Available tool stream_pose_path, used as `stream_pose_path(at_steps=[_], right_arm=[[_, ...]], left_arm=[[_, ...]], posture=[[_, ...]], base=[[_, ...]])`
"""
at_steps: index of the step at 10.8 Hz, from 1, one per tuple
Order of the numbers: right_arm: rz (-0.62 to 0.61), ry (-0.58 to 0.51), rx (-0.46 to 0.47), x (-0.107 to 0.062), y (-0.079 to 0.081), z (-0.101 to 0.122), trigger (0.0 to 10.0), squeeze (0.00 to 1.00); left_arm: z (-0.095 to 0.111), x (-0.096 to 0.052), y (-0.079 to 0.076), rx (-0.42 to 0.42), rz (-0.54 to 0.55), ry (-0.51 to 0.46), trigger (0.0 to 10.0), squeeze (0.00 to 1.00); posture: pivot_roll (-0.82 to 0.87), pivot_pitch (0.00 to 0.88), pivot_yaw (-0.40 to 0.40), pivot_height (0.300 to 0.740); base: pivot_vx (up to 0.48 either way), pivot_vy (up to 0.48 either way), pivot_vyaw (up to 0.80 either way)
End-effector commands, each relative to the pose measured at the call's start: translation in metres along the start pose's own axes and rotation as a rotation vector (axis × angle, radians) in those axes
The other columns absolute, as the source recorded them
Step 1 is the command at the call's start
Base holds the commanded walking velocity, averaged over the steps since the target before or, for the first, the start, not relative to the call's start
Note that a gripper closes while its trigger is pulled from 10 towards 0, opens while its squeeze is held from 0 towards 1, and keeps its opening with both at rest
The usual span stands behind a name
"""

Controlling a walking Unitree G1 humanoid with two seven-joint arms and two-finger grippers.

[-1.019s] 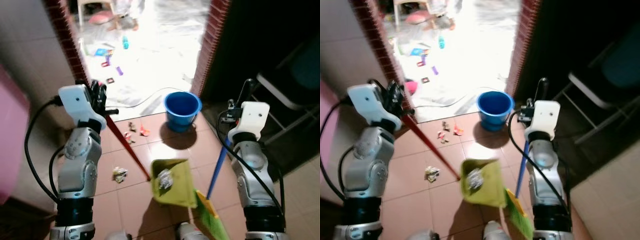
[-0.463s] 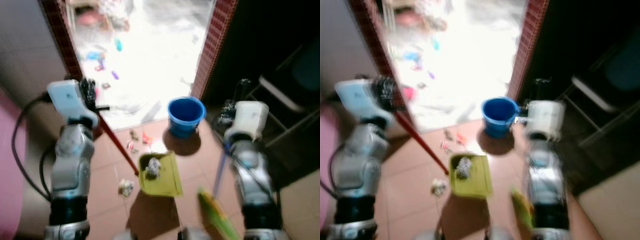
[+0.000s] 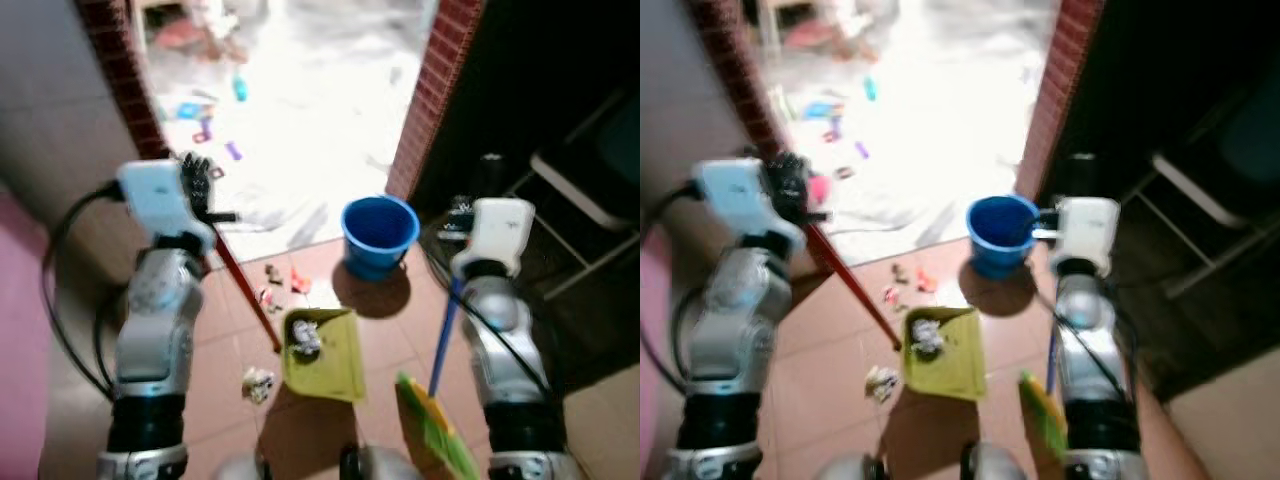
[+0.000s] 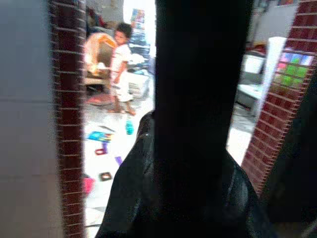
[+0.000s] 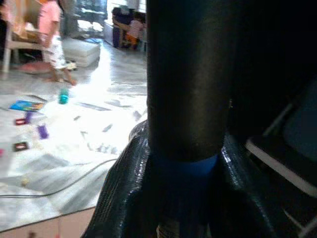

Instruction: Sweep floor

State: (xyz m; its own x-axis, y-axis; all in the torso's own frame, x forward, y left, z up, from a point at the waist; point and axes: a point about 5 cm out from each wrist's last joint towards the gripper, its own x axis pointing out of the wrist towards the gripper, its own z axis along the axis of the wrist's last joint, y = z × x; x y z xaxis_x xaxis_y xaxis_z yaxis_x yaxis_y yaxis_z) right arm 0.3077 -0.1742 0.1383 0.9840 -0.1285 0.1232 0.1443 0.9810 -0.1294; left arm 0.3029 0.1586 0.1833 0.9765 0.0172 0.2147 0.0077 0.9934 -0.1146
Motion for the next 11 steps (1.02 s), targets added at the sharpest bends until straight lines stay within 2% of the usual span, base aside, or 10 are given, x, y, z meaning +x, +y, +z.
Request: stream_pose_path(at_steps=[1,4,5,6,11], right_arm=[[-0.019,-0.033,0.021,0.003,-0.004,0.007,10.0,0.00],[-0.017,-0.011,-0.006,0.000,-0.005,-0.003,10.0,0.00],[-0.011,-0.007,-0.005,0.000,-0.003,-0.004,10.0,0.00],[-0.002,0.008,-0.010,-0.001,-0.002,-0.006,10.0,0.00],[0.030,0.030,-0.014,-0.007,0.003,-0.014,10.0,0.00]], left_arm=[[0.021,0.002,-0.006,0.014,-0.010,-0.094,10.0,0.00],[0.060,0.024,-0.004,-0.081,0.072,-0.208,10.0,0.00],[0.066,0.028,-0.004,-0.097,0.081,-0.223,10.0,0.00],[0.072,0.032,-0.005,-0.120,0.084,-0.240,10.0,0.00],[0.090,0.044,-0.006,-0.196,0.117,-0.290,10.0,0.00]], posture=[[-0.09,0.031,0.026,0.740],[-0.09,0.019,0.025,0.740],[-0.10,0.015,0.028,0.740],[-0.10,0.010,0.029,0.740],[-0.10,0.017,0.035,0.740]], base=[[0.000,0.000,0.00],[0.000,0.000,-0.14],[0.000,0.000,0.00],[0.000,0.000,-0.80],[0.442,0.000,-0.67]])
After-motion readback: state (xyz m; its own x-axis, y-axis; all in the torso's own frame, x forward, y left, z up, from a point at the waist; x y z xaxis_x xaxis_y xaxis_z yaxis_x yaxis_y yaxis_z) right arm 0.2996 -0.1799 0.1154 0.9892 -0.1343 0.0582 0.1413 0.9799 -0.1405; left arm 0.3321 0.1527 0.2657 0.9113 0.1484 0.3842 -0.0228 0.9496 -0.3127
